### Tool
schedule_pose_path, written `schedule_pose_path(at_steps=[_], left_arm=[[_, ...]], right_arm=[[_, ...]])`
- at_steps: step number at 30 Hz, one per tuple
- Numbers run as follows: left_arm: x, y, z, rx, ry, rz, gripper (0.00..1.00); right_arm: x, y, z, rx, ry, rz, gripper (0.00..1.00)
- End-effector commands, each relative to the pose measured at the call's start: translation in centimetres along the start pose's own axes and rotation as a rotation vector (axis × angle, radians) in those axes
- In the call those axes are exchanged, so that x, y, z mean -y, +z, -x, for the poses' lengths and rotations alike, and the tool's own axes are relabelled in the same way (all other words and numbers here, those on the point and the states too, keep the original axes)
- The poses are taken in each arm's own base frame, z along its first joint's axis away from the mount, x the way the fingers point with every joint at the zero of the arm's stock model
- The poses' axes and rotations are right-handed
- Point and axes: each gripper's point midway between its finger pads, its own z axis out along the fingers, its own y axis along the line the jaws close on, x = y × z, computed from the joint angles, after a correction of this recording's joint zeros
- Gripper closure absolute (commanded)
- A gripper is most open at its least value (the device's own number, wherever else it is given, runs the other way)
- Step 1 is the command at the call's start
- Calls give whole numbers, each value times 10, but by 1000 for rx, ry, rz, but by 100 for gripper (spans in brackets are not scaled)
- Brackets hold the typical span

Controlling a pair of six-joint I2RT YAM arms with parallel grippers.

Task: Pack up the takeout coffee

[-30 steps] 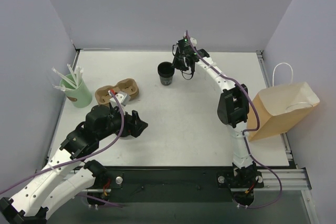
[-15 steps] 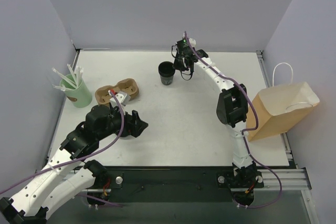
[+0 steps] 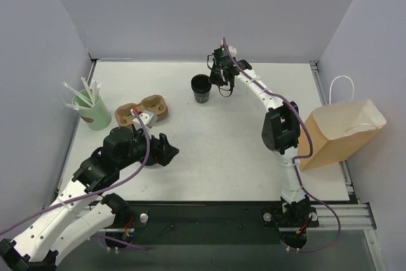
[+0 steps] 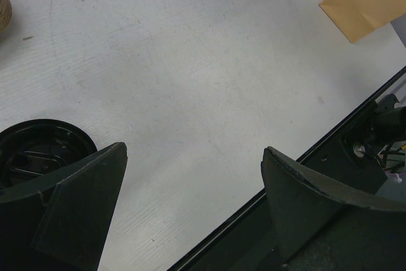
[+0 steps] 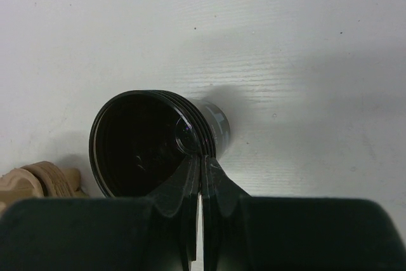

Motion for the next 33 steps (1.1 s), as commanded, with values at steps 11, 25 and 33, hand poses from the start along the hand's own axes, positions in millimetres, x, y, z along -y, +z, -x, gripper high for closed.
schedule_pose_path(at_steps=[11, 25, 33], left_arm=[[12, -3, 19, 65, 10, -46, 3], [11, -2, 18, 58, 9, -43, 3], [10, 1, 16, 47, 7, -41, 3]], right_arm=[[-13, -43, 43, 120, 98, 91, 100], [-12, -50, 46, 123, 159, 136, 100], [-13, -64, 63, 150, 226, 191, 100]])
